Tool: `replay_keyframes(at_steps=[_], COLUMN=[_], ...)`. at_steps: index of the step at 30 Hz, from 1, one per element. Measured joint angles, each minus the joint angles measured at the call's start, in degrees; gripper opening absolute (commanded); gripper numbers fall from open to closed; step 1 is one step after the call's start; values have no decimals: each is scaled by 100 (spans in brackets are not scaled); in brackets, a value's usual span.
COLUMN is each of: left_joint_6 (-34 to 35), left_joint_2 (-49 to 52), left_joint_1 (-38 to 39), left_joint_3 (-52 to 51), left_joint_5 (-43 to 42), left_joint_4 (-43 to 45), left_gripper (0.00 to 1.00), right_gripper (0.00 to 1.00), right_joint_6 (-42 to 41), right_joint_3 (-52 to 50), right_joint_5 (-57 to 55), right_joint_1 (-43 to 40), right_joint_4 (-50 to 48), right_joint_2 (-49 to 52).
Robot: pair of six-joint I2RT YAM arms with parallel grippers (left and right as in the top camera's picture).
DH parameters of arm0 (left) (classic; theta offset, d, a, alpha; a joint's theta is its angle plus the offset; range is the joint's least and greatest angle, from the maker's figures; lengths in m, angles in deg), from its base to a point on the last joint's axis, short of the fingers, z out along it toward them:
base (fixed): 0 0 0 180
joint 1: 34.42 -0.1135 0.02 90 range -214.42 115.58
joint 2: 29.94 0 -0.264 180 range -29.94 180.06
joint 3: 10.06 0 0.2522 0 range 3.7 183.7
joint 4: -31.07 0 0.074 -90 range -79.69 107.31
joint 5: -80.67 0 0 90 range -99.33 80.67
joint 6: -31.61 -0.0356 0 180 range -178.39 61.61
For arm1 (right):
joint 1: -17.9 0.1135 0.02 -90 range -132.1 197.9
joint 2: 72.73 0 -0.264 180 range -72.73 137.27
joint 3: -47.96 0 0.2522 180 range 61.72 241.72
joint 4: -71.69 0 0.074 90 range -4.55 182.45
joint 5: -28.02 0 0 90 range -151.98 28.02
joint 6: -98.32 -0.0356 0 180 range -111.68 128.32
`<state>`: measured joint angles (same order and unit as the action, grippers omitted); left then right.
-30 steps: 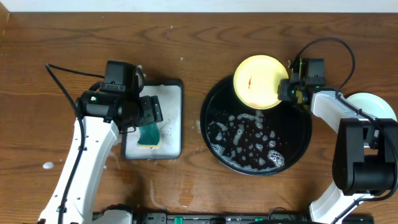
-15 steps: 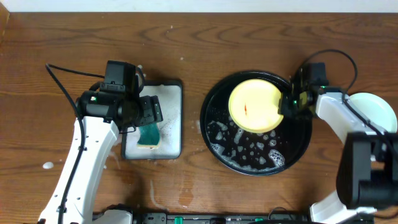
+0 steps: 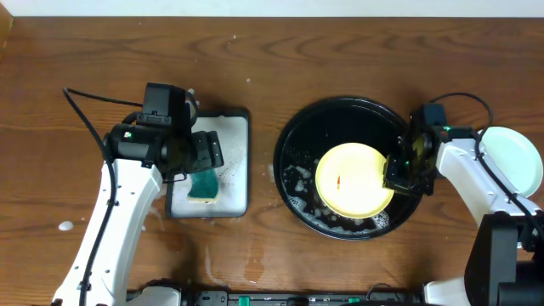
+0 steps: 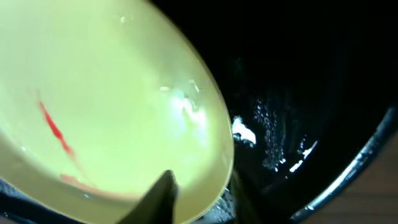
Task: Clean dirty plates on tray and stack at the side
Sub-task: 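Move the right gripper to the yellow plate rim and grasp it, then grasp the green sponge with the left gripper and lift it from the tray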
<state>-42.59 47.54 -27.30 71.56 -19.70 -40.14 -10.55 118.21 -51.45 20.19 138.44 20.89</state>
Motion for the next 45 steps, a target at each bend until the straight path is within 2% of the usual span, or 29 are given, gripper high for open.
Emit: replay_keyframes(at_steps=[4, 7, 10, 16, 20, 23, 24, 30, 38, 42, 45], left_joint_6=[0, 68, 184, 262, 310, 352, 343, 350, 326, 321, 372], left_joint_2=[0, 0, 61, 730, 1360, 1694, 1757, 1845, 1727, 1360, 1115], left_joint_1=[0, 0, 0, 0, 2, 0, 0, 2, 85, 459, 898], left_joint_3=[0, -136, -590, -1593, -1707, -1703, -1692, -1574, -743, -118, 72], left_joint_5=[9, 365, 726, 981, 944, 896, 857, 645, 542, 138, -400], left_joint_4=[-22, 98, 555, 1764, 2271, 2481, 2500, 2404, 907, 726, 1104], left_gripper=[84, 83, 73, 61, 43, 19, 8, 7, 8, 7, 7], right_gripper=[33, 33, 33, 28, 28, 28, 28, 27, 26, 17, 12], right_joint_6=[203, 507, 791, 1071, 1115, 1139, 1150, 1161, 1147, 1167, 1189], right_joint_3=[0, 2, 4, 13, 13, 13, 13, -46, -192, -195, -195], right_joint_5=[0, -2, 22, 127, 146, 149, 149, 101, -2, 22, 98], right_joint_1=[0, 0, 0, 0, 0, 0, 0, 0, -138, -243, -258], right_joint_4=[-44, -44, -33, 46, 175, 282, 297, 103, -444, -866, -1106], right_joint_2=[-101, -525, -1121, -2090, -2149, -2111, -2087, -1753, -756, -240, 79])
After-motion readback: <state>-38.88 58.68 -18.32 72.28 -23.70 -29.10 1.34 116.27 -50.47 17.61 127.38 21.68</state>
